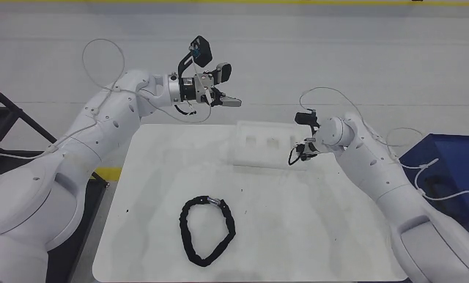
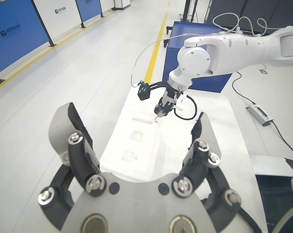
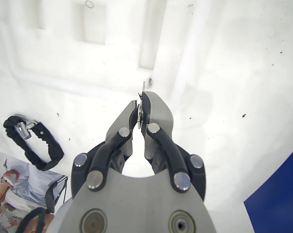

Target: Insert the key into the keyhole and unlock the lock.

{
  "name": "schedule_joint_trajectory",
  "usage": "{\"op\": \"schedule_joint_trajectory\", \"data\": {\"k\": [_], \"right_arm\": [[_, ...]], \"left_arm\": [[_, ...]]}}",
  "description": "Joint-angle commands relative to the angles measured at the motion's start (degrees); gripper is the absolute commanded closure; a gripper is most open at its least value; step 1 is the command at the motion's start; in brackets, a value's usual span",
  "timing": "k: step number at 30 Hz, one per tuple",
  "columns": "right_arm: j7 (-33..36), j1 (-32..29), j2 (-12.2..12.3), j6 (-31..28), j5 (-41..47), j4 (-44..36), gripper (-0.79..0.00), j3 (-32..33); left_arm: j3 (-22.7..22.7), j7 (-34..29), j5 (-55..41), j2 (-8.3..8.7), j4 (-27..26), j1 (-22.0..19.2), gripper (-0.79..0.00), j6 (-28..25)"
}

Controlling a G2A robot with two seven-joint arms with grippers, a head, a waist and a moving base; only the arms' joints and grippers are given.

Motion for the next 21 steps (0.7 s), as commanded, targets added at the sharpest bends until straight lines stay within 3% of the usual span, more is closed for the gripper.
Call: {"op": "schedule_joint_trajectory", "data": {"k": [1, 13, 21], "right_arm": [[1.0, -1.1, 1.0, -0.3, -0.1, -3.4, 0.0, 1.8], [6.1, -15.1, 7.9, -1.5, -1.9, -34.3, 0.0, 16.5], [6.2, -23.6, 10.3, -9.0, 8.7, -43.8, 0.0, 27.2]], "left_arm": [[0.0, 0.0, 0.0, 0.0, 0.0, 0.0, -0.785, 0.0], [0.0, 0.0, 0.0, 0.0, 0.0, 0.0, -0.785, 0.0], [0.0, 0.0, 0.0, 0.0, 0.0, 0.0, -0.785, 0.0]]}}
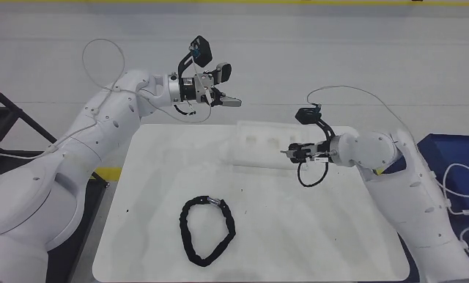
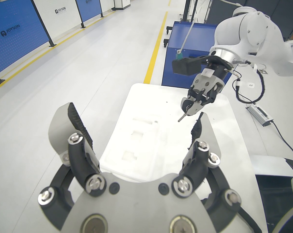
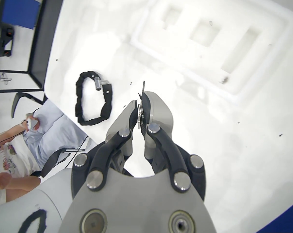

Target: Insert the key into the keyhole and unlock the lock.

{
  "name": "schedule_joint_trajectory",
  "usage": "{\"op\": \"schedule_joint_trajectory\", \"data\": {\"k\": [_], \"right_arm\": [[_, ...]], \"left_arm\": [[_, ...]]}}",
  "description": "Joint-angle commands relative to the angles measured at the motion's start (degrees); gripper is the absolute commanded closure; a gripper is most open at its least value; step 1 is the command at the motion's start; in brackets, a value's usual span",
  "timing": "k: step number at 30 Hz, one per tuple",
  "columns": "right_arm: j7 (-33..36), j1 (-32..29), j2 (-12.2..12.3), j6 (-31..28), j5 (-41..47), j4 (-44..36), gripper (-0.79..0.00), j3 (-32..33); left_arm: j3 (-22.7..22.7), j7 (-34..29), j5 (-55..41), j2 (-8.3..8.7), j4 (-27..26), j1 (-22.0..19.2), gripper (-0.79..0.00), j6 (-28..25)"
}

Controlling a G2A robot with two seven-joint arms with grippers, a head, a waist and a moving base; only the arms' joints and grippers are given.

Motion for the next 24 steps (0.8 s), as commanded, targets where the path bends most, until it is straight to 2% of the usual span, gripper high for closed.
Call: {"op": "schedule_joint_trajectory", "data": {"k": [1, 8, 16, 24], "right_arm": [[-0.4, -1.5, 0.3, -1.4, 2.6, -1.2, 0.0, 2.1], [-2.7, -6.5, 1.2, -5.7, 13.1, -3.1, 0.0, 8.5], [-6.3, -11.1, 1.8, -4.3, 21.9, -2.3, 0.0, 13.8], [-6.3, -11.1, 1.8, -4.3, 21.9, -2.3, 0.0, 13.8]], "left_arm": [[0.0, 0.0, 0.0, 0.0, 0.0, 0.0, -0.785, 0.0], [0.0, 0.0, 0.0, 0.0, 0.0, 0.0, -0.785, 0.0], [0.0, 0.0, 0.0, 0.0, 0.0, 0.0, -0.785, 0.0], [0.0, 0.0, 0.0, 0.0, 0.0, 0.0, -0.785, 0.0]]}}
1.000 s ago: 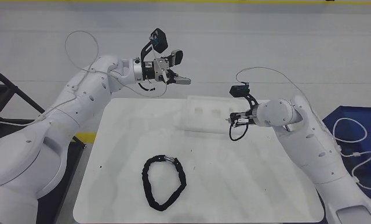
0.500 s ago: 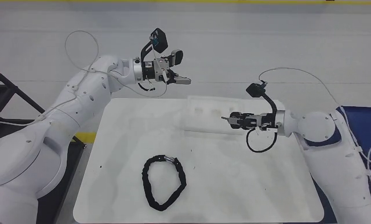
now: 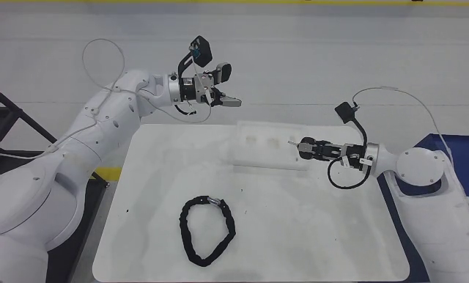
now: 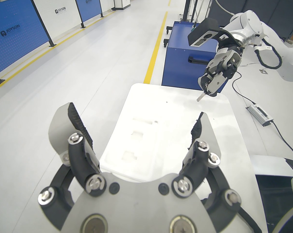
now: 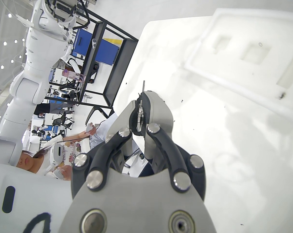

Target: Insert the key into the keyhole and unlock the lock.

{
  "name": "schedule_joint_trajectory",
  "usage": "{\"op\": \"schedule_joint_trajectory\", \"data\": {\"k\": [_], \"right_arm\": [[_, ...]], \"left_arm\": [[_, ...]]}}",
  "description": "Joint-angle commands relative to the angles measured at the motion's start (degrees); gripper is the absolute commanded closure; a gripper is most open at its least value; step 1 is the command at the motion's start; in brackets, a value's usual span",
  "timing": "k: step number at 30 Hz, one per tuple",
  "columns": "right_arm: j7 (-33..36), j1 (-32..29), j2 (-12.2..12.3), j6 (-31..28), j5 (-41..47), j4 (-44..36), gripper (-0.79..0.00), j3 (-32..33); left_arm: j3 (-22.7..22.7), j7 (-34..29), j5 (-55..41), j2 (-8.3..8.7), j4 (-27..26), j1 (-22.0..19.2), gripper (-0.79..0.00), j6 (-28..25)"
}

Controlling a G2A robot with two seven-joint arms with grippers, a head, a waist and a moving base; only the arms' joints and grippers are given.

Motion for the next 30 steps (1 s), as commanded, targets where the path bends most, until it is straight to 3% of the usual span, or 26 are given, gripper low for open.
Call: {"op": "schedule_joint_trajectory", "data": {"k": [1, 11, 14, 21, 30], "right_arm": [[0.0, 0.0, 0.0, 0.0, 0.0, 0.0, 0.0, 0.0], [0.0, 0.0, 0.0, 0.0, 0.0, 0.0, 0.0, 0.0], [0.0, 0.0, 0.0, 0.0, 0.0, 0.0, 0.0, 0.0], [0.0, 0.0, 0.0, 0.0, 0.0, 0.0, 0.0, 0.0], [0.0, 0.0, 0.0, 0.0, 0.0, 0.0, 0.0, 0.0]], "left_arm": [[0.0, 0.0, 0.0, 0.0, 0.0, 0.0, -0.785, 0.0], [0.0, 0.0, 0.0, 0.0, 0.0, 0.0, -0.785, 0.0], [-0.5, -1.4, 3.1, 0.29, -0.9, 1.0, -0.785, 4.7], [-1.9, -5.4, 6.4, 1.25, -1.8, 5.3, -0.785, 9.0], [-3.7, -0.5, 16.5, 2.61, -2.4, 10.3, -0.785, 7.3]]}}
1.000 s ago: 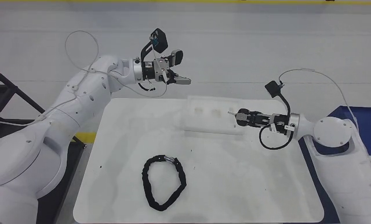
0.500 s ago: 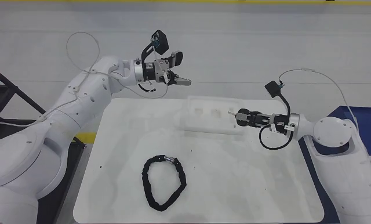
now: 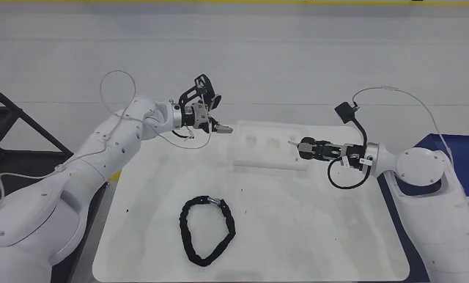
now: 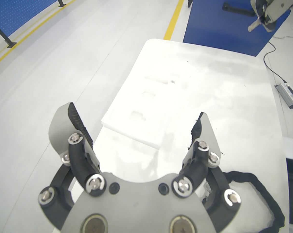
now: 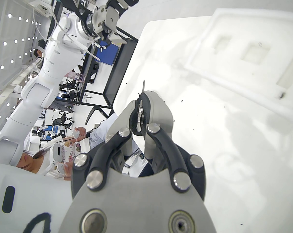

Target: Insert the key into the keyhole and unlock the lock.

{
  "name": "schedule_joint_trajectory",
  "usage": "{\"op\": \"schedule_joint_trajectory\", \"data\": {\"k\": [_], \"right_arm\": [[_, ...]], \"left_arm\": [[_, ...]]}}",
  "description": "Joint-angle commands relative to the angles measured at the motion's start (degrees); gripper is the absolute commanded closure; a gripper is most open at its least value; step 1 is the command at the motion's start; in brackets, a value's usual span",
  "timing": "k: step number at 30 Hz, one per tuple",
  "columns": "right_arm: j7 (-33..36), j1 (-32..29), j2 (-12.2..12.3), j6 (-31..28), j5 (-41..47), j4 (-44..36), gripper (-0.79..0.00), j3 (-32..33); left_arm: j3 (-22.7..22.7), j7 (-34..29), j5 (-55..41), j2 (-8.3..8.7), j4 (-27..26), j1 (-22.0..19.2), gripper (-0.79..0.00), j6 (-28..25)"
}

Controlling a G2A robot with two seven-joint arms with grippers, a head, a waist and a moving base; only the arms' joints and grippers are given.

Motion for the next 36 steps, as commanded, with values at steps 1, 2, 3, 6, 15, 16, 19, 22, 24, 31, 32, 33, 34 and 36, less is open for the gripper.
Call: {"op": "schedule_joint_trajectory", "data": {"k": [1, 2, 3, 6, 15, 16, 19, 22, 24, 31, 32, 33, 34, 36], "right_arm": [[0.0, 0.0, 0.0, 0.0, 0.0, 0.0, 0.0, 0.0], [0.0, 0.0, 0.0, 0.0, 0.0, 0.0, 0.0, 0.0], [0.0, 0.0, 0.0, 0.0, 0.0, 0.0, 0.0, 0.0], [0.0, 0.0, 0.0, 0.0, 0.0, 0.0, 0.0, 0.0], [0.0, 0.0, 0.0, 0.0, 0.0, 0.0, 0.0, 0.0], [0.0, 0.0, 0.0, 0.0, 0.0, 0.0, 0.0, 0.0], [0.0, 0.0, 0.0, 0.0, 0.0, 0.0, 0.0, 0.0], [0.0, 0.0, 0.0, 0.0, 0.0, 0.0, 0.0, 0.0], [0.0, 0.0, 0.0, 0.0, 0.0, 0.0, 0.0, 0.0], [0.0, 0.0, 0.0, 0.0, 0.0, 0.0, 0.0, 0.0], [0.0, 0.0, 0.0, 0.0, 0.0, 0.0, 0.0, 0.0], [0.0, 0.0, 0.0, 0.0, 0.0, 0.0, 0.0, 0.0], [0.0, 0.0, 0.0, 0.0, 0.0, 0.0, 0.0, 0.0], [0.0, 0.0, 0.0, 0.0, 0.0, 0.0, 0.0, 0.0]], "left_arm": [[-0.3, 1.3, 2.5, 0.25, 0.1, 0.7, -0.785, -1.5], [-0.3, 1.5, 4.0, 0.37, 0.2, 1.1, -0.785, -2.6], [-0.2, 1.4, 5.8, 0.46, 0.2, 1.2, -0.785, -4.2], [-0.5, 2.2, 9.8, 0.62, 1.4, 1.7, -0.785, -5.9], [2.8, 10.3, 22.6, 1.43, -0.9, 4.2, -0.785, -7.9], [3.5, 10.7, 23.6, 1.56, -1.4, 4.1, -0.785, -7.9], [3.5, 11.2, 26.2, 1.85, -3.0, 5.3, -0.785, -7.9], [3.5, 10.7, 28.7, 2.19, -4.5, 6.8, -0.785, -7.9], [3.5, 10.4, 29.3, 2.27, -4.7, 7.0, -0.785, -7.9], [3.5, 10.4, 29.3, 2.27, -4.7, 7.0, -0.785, -7.9], [3.5, 10.4, 29.3, 2.27, -4.7, 7.0, -0.785, -7.9], [3.5, 10.4, 29.3, 2.27, -4.7, 7.0, -0.785, -7.9], [3.5, 10.4, 29.3, 2.27, -4.7, 7.0, -0.785, -7.9], [3.5, 10.4, 29.3, 2.27, -4.7, 7.0, -0.785, -7.9]]}}
